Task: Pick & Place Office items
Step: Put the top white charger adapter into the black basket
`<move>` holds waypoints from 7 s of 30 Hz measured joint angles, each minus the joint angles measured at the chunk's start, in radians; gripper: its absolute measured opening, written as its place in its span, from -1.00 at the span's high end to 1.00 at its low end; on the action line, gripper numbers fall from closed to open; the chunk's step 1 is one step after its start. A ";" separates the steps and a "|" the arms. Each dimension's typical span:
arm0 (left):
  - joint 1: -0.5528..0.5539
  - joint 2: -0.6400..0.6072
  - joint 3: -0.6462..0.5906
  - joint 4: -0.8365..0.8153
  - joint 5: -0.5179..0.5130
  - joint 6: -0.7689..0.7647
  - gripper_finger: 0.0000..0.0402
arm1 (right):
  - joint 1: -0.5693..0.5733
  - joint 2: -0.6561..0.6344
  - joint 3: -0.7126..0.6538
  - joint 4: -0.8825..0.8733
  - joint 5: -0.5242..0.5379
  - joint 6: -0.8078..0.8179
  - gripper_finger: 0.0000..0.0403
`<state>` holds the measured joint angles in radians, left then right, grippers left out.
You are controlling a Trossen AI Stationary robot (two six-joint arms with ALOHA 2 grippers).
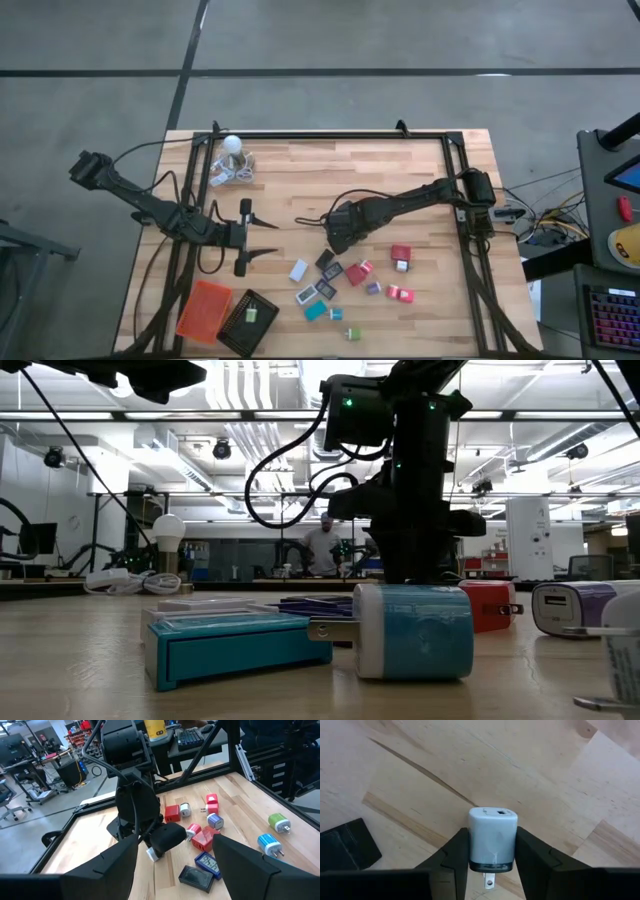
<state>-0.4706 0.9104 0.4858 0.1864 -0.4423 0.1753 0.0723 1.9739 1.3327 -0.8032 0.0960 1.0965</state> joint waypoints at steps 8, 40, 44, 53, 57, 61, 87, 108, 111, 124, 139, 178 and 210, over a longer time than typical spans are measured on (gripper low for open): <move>0.000 -0.004 0.000 0.000 -0.002 0.002 -0.30 | -0.001 -0.002 0.025 -0.001 -0.003 -0.068 0.42; 0.000 -0.434 0.000 -0.244 -0.026 0.033 -0.30 | 0.056 0.222 0.215 0.909 -0.055 -0.714 0.36; 0.000 -0.433 0.000 -0.243 -0.025 0.034 -0.30 | 0.056 0.307 0.255 0.973 -0.121 -0.748 0.36; 0.000 -0.433 0.000 -0.249 -0.022 0.034 -0.30 | 0.055 0.396 0.390 0.919 -0.228 -0.746 0.36; 0.000 -0.433 0.000 -0.249 -0.022 0.034 -0.30 | 0.056 0.405 0.467 0.768 -0.255 -0.727 0.36; 0.000 -0.432 0.000 -0.249 -0.022 0.034 -0.30 | 0.056 0.418 0.497 0.739 -0.255 -0.746 0.36; 0.000 -0.428 0.000 -0.250 -0.022 0.034 -0.30 | 0.062 0.419 0.402 1.032 -0.251 -1.012 0.36; 0.000 -0.415 0.000 -0.250 -0.023 0.034 -0.30 | 0.058 0.419 0.262 1.199 -0.252 -0.898 0.36; 0.000 -0.415 0.000 -0.250 -0.023 0.034 -0.30 | 0.058 0.419 0.253 1.194 -0.252 -0.874 0.36; -0.001 -0.413 0.000 -0.249 -0.023 0.034 -0.30 | 0.051 0.418 0.251 1.088 -0.253 -0.755 0.36; 0.000 -0.413 0.000 -0.249 -0.023 0.034 -0.30 | 0.052 0.417 0.249 1.068 -0.251 -0.759 0.14; 0.000 -0.409 0.000 -0.308 -0.023 -0.011 -0.30 | 0.048 0.120 0.199 0.810 -0.301 -0.950 -0.01; -0.001 0.012 -0.129 -0.322 0.219 -0.521 -0.30 | 0.052 -0.367 -0.554 1.371 0.061 -0.860 -0.01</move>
<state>-0.4716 0.9226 0.3570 -0.1354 -0.2233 -0.3457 0.1242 1.6073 0.7788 0.5675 0.1573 0.2363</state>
